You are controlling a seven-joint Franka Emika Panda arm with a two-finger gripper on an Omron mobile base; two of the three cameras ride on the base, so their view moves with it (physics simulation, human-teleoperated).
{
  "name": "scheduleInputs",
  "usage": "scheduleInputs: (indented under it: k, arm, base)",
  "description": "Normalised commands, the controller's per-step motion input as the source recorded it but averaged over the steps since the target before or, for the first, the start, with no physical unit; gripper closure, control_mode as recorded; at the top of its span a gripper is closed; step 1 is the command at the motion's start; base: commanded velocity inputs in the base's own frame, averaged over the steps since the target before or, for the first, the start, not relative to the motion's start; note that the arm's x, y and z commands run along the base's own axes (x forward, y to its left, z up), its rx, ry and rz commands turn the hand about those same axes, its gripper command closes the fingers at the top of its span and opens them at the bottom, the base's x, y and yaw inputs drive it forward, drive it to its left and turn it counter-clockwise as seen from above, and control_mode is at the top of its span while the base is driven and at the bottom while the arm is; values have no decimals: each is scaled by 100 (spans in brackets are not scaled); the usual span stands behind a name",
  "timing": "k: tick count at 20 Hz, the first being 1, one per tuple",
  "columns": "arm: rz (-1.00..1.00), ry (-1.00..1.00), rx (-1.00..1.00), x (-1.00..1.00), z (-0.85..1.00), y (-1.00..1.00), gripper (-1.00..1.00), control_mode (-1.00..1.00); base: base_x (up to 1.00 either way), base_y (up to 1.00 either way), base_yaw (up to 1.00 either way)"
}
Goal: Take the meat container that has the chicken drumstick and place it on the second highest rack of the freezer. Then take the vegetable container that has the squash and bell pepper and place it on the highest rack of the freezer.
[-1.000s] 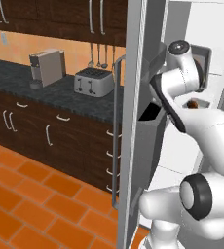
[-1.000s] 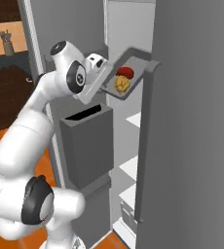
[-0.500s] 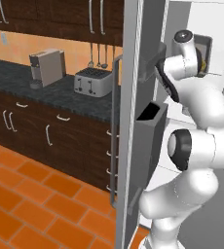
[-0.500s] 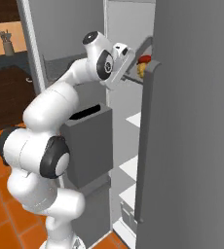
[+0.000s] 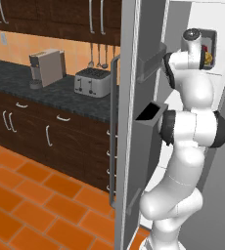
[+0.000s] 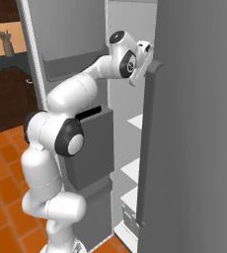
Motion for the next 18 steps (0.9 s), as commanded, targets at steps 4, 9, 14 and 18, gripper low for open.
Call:
scheduleInputs:
  k: [4, 9, 14, 18]
  arm:
    - [2, 6, 0, 77, 0, -28, 100, -100]
    - [9, -3, 0, 20, 0, -2, -100, -100]
    - [7, -34, 0, -67, 0, 42, -100, -100]
    - [4, -22, 0, -84, -2, 56, -100, -100]
  base:
    - [0, 0, 0]
    - [0, 0, 0]
    - [0, 0, 0]
    - [0, 0, 0]
